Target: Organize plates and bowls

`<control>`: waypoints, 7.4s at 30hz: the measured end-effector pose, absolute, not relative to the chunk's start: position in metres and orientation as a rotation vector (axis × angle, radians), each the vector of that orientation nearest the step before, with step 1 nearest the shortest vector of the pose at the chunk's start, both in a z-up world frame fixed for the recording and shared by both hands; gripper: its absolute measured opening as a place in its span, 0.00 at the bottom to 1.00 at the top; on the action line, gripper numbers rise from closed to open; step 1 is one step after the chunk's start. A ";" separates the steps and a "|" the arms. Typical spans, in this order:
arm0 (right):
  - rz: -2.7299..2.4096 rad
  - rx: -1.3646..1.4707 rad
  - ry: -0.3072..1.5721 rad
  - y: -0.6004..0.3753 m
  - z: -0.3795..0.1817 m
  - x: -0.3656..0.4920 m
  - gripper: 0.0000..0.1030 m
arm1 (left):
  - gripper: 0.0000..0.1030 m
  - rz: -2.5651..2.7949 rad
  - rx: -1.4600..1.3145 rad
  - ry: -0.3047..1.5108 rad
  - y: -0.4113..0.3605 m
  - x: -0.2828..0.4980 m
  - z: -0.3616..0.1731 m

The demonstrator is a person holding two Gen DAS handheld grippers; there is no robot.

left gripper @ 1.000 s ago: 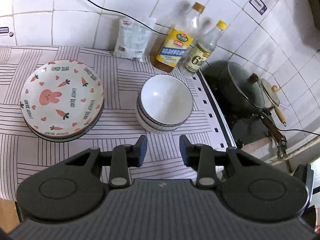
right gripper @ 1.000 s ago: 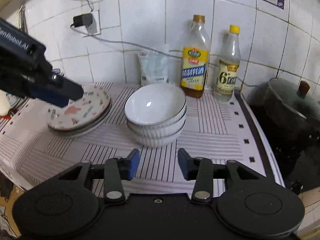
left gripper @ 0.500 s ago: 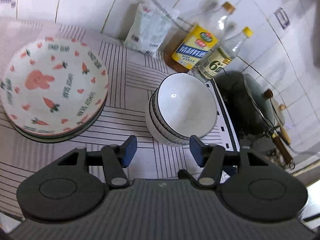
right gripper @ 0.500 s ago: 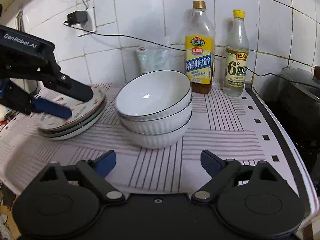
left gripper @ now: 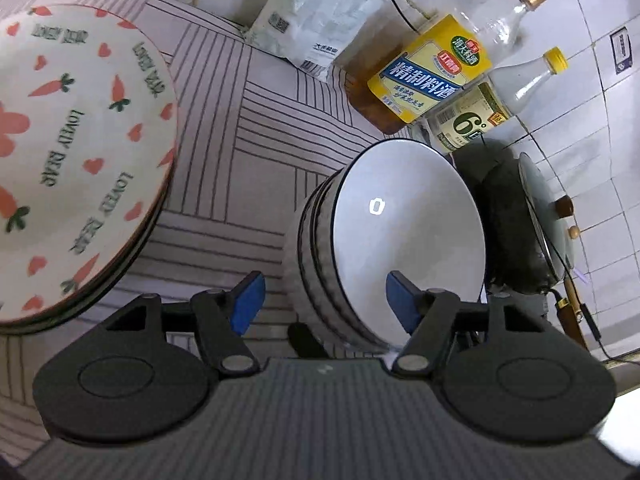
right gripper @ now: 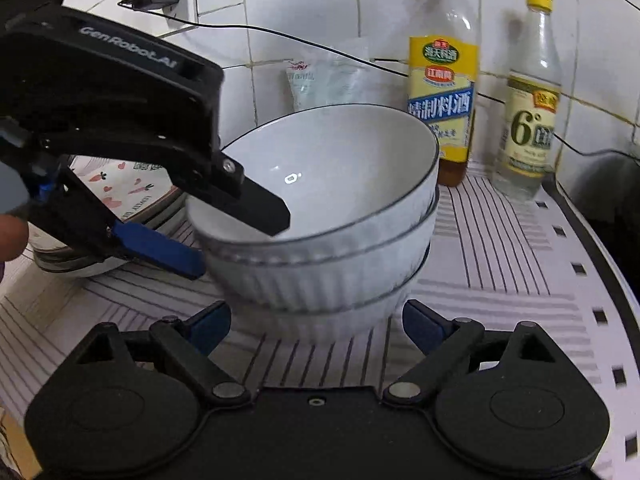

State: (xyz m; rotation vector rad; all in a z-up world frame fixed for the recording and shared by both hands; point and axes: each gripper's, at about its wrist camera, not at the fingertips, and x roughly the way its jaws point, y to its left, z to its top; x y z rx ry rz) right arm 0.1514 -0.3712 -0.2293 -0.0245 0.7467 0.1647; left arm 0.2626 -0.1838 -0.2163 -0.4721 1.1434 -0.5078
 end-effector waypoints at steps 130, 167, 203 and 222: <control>0.316 -0.045 0.761 -0.190 -0.106 0.139 0.99 | 0.53 -0.114 -0.107 0.955 0.009 0.202 -0.081; -0.109 -0.019 0.816 -0.233 0.042 0.025 0.99 | 0.94 -0.125 0.147 0.863 0.009 0.047 0.032; -0.129 -0.052 0.791 -0.230 0.019 0.007 0.99 | 0.97 -0.085 0.088 0.849 0.009 0.036 0.014; -0.093 0.008 0.778 -0.236 0.009 0.010 0.99 | 0.97 -0.058 0.076 0.803 0.009 0.034 -0.002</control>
